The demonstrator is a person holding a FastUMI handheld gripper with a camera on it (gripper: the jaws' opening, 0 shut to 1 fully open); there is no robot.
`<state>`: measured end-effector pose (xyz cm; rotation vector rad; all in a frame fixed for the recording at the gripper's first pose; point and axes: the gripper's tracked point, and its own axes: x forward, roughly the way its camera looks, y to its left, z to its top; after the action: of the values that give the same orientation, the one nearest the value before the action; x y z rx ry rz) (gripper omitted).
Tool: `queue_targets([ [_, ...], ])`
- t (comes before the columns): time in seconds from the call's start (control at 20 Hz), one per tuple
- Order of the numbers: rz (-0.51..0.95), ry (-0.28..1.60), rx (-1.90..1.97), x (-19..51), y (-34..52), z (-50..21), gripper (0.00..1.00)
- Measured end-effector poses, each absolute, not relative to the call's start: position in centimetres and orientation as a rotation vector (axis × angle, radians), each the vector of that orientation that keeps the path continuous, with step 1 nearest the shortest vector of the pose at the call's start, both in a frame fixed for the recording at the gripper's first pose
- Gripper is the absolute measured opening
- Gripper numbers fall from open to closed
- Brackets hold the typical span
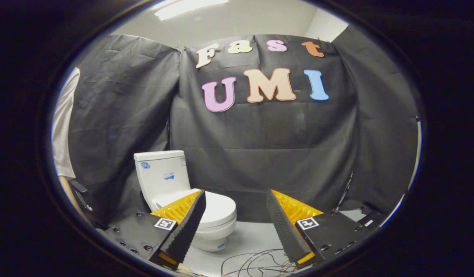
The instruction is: Open the toilet lid.
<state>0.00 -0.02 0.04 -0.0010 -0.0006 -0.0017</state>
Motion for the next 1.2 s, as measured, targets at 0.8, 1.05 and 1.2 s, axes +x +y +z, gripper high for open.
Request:
queue_targets([
  [0.8,0.025,0.131,0.004,8.4,1.3,-3.3,0.98],
  [1.05,-0.004,0.078,0.056,12.9,3.7,-3.3,0.96],
  [1.2,-0.059,-0.032,0.169,14.9,5.7,-2.5,0.95],
])
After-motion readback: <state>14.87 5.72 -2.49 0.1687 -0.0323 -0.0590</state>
